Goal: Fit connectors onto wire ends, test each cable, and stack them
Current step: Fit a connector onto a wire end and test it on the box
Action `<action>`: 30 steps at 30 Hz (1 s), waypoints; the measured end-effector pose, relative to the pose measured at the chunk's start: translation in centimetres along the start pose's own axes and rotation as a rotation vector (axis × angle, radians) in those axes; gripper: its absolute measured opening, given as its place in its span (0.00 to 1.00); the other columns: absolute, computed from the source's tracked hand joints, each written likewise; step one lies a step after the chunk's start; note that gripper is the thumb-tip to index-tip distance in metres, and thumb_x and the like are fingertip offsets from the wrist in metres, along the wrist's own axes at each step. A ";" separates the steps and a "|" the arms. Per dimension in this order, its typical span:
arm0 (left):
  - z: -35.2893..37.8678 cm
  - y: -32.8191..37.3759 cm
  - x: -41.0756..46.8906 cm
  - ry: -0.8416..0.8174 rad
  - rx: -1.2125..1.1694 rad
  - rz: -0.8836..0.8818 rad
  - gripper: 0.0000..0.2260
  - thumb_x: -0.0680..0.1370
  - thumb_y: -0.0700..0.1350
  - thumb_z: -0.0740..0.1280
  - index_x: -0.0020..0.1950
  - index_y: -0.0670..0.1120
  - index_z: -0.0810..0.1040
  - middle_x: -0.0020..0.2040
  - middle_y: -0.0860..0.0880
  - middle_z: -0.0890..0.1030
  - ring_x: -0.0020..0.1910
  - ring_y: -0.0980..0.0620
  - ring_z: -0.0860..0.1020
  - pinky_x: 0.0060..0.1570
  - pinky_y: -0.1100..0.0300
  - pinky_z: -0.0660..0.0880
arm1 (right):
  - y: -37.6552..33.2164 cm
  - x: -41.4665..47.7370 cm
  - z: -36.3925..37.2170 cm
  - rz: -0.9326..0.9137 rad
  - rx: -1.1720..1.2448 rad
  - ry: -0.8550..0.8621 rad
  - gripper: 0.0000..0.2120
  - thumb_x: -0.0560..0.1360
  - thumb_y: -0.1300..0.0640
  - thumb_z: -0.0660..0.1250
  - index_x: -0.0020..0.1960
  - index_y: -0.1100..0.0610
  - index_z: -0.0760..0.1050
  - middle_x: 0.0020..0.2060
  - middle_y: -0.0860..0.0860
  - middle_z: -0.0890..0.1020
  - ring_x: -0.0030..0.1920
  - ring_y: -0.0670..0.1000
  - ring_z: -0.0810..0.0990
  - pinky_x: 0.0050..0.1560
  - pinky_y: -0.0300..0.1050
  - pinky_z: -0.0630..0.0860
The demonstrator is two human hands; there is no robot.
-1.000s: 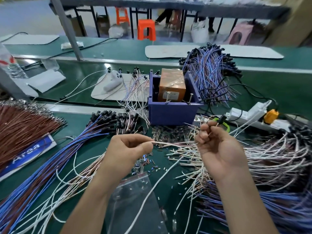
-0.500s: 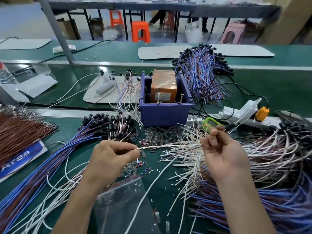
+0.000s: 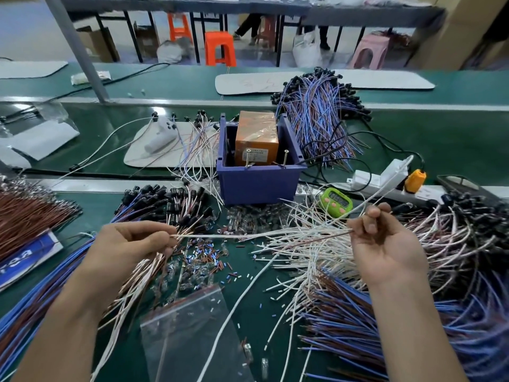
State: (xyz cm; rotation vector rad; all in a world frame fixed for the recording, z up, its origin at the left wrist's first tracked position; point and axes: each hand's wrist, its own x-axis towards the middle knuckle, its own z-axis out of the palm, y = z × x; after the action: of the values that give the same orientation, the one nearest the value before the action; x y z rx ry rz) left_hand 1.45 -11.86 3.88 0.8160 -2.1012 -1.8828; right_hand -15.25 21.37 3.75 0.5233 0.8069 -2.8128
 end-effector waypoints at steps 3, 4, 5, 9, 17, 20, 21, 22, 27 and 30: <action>0.6 -1.0 0.5 0.036 -0.139 -0.080 0.09 0.79 0.34 0.66 0.48 0.42 0.87 0.43 0.42 0.88 0.36 0.54 0.85 0.39 0.64 0.78 | 0.0 0.1 0.0 -0.002 0.017 -0.005 0.15 0.84 0.64 0.54 0.43 0.53 0.73 0.31 0.49 0.76 0.26 0.46 0.67 0.36 0.40 0.70; 0.8 -1.2 0.6 0.047 -0.196 -0.101 0.10 0.81 0.34 0.64 0.51 0.42 0.85 0.42 0.43 0.88 0.35 0.55 0.85 0.36 0.66 0.78 | 0.0 0.1 0.1 -0.005 0.023 -0.010 0.15 0.84 0.64 0.54 0.43 0.53 0.73 0.31 0.49 0.76 0.26 0.47 0.67 0.35 0.40 0.69; 1.0 -1.3 0.6 0.054 -0.251 -0.117 0.10 0.81 0.33 0.63 0.53 0.41 0.84 0.40 0.43 0.87 0.34 0.55 0.85 0.33 0.69 0.77 | 0.0 0.1 0.1 -0.007 0.027 -0.010 0.15 0.84 0.64 0.54 0.43 0.53 0.73 0.31 0.49 0.76 0.25 0.47 0.67 0.34 0.39 0.69; 2.1 -1.7 0.9 0.177 -0.340 -0.108 0.13 0.81 0.32 0.61 0.54 0.44 0.84 0.39 0.44 0.87 0.33 0.56 0.85 0.31 0.70 0.76 | 0.2 0.0 0.0 0.021 0.059 0.011 0.15 0.84 0.65 0.53 0.43 0.53 0.72 0.30 0.49 0.76 0.26 0.47 0.66 0.36 0.40 0.66; 2.8 -1.0 -0.8 0.647 0.309 0.121 0.11 0.74 0.51 0.74 0.42 0.70 0.83 0.35 0.61 0.84 0.30 0.53 0.79 0.35 0.59 0.75 | 0.1 -0.8 -0.5 0.021 0.168 0.094 0.15 0.84 0.65 0.53 0.43 0.55 0.72 0.31 0.50 0.74 0.26 0.47 0.66 0.35 0.40 0.65; 6.2 0.5 -2.5 0.313 0.376 0.243 0.07 0.67 0.62 0.71 0.43 0.68 0.85 0.32 0.61 0.83 0.28 0.62 0.78 0.29 0.65 0.74 | 0.5 -0.8 -0.1 0.026 0.210 0.097 0.15 0.83 0.66 0.52 0.43 0.56 0.71 0.32 0.50 0.74 0.27 0.48 0.65 0.35 0.40 0.65; 7.9 0.6 -3.0 0.106 0.367 0.214 0.09 0.67 0.62 0.71 0.43 0.63 0.86 0.31 0.58 0.83 0.27 0.63 0.76 0.28 0.65 0.73 | 0.7 -0.8 0.0 0.035 0.224 0.099 0.15 0.83 0.66 0.53 0.42 0.56 0.71 0.31 0.50 0.74 0.27 0.48 0.65 0.35 0.40 0.64; 9.9 0.8 -3.7 -0.115 0.369 0.149 0.10 0.67 0.62 0.71 0.43 0.60 0.87 0.31 0.55 0.84 0.27 0.62 0.76 0.29 0.62 0.74 | 0.9 -0.9 0.1 0.045 0.235 0.101 0.15 0.83 0.66 0.53 0.42 0.56 0.71 0.31 0.51 0.74 0.28 0.48 0.65 0.35 0.40 0.64; 17.7 0.3 -4.9 -0.355 -0.134 -0.188 0.07 0.75 0.39 0.75 0.52 0.47 0.87 0.37 0.47 0.85 0.29 0.55 0.77 0.32 0.67 0.70 | 1.8 -1.8 0.5 0.085 0.230 0.085 0.15 0.82 0.67 0.53 0.41 0.56 0.71 0.30 0.51 0.74 0.26 0.48 0.66 0.34 0.40 0.64; 18.1 0.8 -4.1 -0.275 -0.504 -0.277 0.02 0.73 0.38 0.75 0.44 0.42 0.87 0.39 0.45 0.83 0.30 0.55 0.77 0.31 0.68 0.73 | 2.3 -2.6 0.3 0.099 0.178 0.079 0.15 0.82 0.67 0.54 0.42 0.56 0.72 0.30 0.51 0.75 0.26 0.48 0.67 0.33 0.41 0.66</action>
State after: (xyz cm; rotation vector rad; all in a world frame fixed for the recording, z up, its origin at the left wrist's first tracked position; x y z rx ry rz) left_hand -4.41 5.75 2.53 0.7879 -1.5690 -2.6478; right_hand -12.36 19.46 3.83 0.6856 0.5310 -2.8021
